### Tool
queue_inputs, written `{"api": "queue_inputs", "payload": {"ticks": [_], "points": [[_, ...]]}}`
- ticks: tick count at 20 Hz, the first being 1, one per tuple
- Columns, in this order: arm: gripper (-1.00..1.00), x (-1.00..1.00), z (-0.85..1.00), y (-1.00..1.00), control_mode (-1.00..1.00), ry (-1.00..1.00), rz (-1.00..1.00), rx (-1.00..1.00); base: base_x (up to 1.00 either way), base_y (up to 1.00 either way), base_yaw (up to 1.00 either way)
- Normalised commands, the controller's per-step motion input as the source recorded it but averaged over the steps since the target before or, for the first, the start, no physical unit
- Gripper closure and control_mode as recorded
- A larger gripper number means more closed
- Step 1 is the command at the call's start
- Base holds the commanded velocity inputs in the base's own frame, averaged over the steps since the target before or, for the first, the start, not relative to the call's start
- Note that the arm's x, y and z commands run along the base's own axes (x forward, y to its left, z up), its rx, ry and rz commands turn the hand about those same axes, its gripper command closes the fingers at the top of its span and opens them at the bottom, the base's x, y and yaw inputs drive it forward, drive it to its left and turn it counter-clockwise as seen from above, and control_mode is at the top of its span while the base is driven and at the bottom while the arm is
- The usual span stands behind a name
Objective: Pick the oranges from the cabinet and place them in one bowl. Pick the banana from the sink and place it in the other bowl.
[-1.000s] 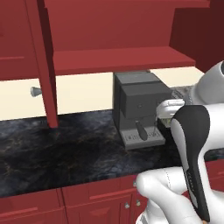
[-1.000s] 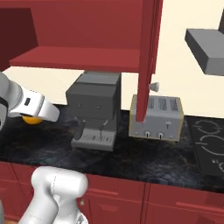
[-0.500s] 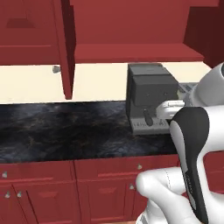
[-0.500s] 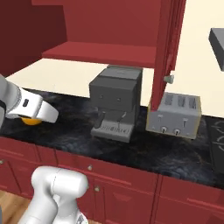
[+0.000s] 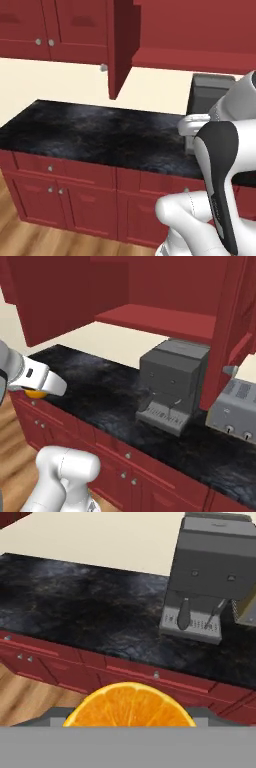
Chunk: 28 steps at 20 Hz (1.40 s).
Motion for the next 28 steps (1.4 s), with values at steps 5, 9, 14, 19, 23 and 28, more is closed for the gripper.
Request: {"api": "queue_inputs", "payload": {"ticks": [5, 9, 14, 19, 23, 28], "points": [[1.00, 0.00, 0.00, 0.00, 1.00, 0.00, 0.00, 0.00, 0.00, 0.04, 0.50], [1.00, 0.00, 0.00, 0.00, 1.00, 0.00, 0.00, 0.00, 0.00, 0.07, 0.50], [1.00, 0.00, 0.00, 0.00, 1.00, 0.00, 0.00, 0.00, 0.00, 0.17, 0.48], [1.00, 0.00, 0.00, 0.00, 1.00, 0.00, 0.00, 0.00, 0.01, 0.10, 0.48], [1.00, 0.00, 0.00, 0.00, 1.00, 0.00, 0.00, 0.00, 0.09, 0.17, 0.42], [1.00, 0.00, 0.00, 0.00, 1.00, 0.00, 0.00, 0.00, 0.17, 0.28, 0.34]]}}
